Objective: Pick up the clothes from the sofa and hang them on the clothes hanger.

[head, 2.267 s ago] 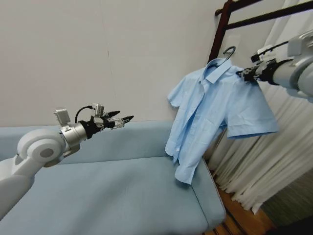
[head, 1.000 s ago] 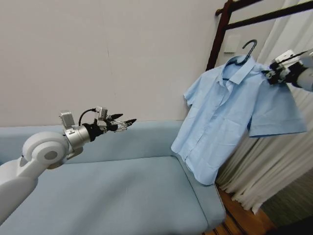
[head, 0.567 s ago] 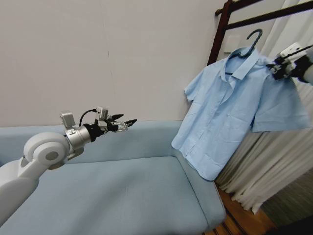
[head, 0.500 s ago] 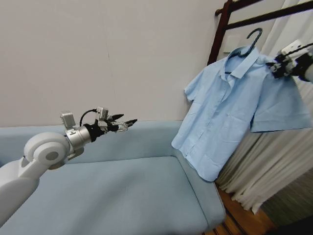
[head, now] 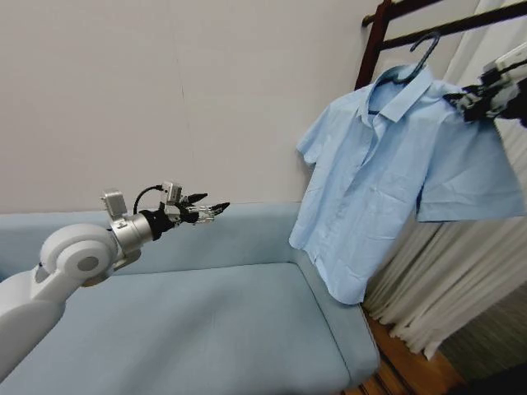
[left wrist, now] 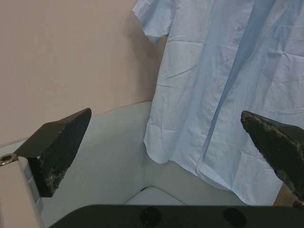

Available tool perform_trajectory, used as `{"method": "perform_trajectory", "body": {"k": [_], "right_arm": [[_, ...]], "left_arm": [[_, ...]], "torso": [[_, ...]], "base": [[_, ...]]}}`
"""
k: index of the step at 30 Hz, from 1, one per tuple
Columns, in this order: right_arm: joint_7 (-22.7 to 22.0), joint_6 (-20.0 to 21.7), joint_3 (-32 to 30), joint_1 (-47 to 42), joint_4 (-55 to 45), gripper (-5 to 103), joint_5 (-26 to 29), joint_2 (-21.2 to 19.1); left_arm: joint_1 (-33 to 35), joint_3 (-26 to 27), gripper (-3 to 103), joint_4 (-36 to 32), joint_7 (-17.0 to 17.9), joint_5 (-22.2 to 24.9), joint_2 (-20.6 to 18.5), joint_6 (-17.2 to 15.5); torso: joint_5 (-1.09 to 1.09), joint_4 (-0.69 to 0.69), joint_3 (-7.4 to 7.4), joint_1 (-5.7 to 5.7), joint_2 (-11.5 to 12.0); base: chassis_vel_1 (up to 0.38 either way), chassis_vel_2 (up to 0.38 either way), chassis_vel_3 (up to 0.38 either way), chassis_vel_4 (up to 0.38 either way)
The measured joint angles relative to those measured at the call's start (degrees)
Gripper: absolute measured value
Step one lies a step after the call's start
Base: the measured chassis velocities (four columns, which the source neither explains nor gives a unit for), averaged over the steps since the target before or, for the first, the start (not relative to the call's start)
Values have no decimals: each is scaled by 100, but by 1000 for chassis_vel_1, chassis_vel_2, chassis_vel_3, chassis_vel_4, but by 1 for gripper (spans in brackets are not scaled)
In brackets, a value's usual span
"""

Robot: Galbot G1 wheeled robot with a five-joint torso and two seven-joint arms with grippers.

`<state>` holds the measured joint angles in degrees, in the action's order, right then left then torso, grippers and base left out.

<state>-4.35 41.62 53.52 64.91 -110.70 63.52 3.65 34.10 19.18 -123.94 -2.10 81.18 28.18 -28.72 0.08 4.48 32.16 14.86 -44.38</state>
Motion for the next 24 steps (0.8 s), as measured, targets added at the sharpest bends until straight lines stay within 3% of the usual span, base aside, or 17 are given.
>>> {"method": "perform_trajectory", "body": {"k": [2, 5, 6, 10, 14, 16, 17, 21, 24], "right_arm": [[-2, -48, -34, -4, 0, 9, 199, 0], [-3, -541, 34, -46, 24, 9, 937, 6], [-3, -541, 34, -46, 24, 9, 937, 6], [-60, -732, 149, -59, -22, 9, 2068, 26], [-145, -933, 193, -70, -151, 9, 2696, -46], [-8, -1319, 247, -107, -268, 9, 2858, -211], [-8, -1319, 247, -107, -268, 9, 2858, -211], [689, -2102, 308, -295, -432, 9, 2736, -641], [792, -2281, 415, -318, -488, 9, 2608, -663]], "left_arm": [[12, 5, 100, -3, 2, 0, -16, 18], [26, 24, 100, 0, 14, 3, -56, 64], [26, 24, 100, 0, 14, 3, -56, 64], [24, 35, 100, 0, 14, 12, -105, 75], [-46, 13, 100, 3, 2, 28, -112, 79], [-123, -30, 100, 23, -24, 39, -107, 82], [-123, -30, 100, 23, -24, 39, -107, 82], [-240, -96, 100, 81, -121, 47, -105, 89], [-224, -77, 100, 64, -143, 48, -140, 91]], "torso": [[0, -1, 0, 0, 0], [-1, -2, 0, 0, 0], [-1, -2, 0, 0, 0], [1, -2, 0, 0, 0], [-2, -4, 0, 0, 0], [-1, -4, 1, 0, 0], [-1, -4, 1, 0, 0], [2, 1, 0, 0, 0], [1, 1, 0, 0, 0]], "base": [[0, 0, 0, 0], [0, 0, 0, 0], [0, 0, 0, 0], [0, 0, 0, 0], [0, 0, 0, 0], [0, 0, 0, 0], [0, 0, 0, 0], [0, 0, 0, 0], [0, 0, 0, 0]]}}
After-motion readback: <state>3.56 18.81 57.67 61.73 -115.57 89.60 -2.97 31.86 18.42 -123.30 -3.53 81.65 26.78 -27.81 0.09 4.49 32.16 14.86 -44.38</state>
